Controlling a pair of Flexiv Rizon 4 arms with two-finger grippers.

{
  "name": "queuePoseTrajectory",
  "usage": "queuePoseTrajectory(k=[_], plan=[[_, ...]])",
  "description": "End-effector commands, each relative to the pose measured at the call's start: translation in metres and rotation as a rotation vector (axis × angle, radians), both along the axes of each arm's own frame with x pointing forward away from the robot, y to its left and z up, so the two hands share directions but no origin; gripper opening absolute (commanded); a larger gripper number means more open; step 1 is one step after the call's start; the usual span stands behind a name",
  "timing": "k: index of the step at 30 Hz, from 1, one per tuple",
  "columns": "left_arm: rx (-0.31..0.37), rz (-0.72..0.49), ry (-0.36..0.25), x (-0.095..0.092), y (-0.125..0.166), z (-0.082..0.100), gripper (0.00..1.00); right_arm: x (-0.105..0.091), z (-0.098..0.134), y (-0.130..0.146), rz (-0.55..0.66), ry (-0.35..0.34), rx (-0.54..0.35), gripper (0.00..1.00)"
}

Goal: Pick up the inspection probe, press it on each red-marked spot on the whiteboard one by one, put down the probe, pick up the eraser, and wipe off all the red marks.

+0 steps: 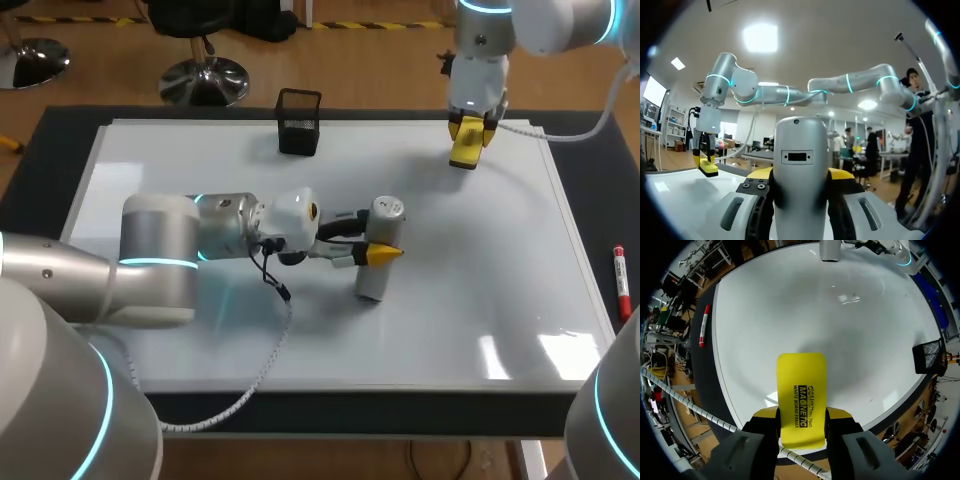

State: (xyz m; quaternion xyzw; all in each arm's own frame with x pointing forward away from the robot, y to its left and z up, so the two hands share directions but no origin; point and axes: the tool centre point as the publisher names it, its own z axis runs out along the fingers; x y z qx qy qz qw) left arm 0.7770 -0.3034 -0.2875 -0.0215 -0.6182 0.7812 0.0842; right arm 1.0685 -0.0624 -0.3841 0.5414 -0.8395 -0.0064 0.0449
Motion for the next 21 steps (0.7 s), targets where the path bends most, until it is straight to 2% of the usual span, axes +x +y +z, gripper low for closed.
queuePoseTrajectory(k=[1,8,21], plan=[[-0.001,0.002,0.003,0.0003,-0.0004,-0.0027,0.0,0.0007,0.0015,-0.0004,0.002,0.001,-0.004,0.0],[0.03,0.014,-0.004,-0.001,0.0027,-0.0061,0.0,0.0007,0.0015,-0.0004,0.002,0.001,-0.004,0.0],[0.041,0.017,0.001,-0.0027,0.0058,-0.0082,0.0,0.0007,0.0015,-0.0004,0.002,0.001,-0.004,0.0]])
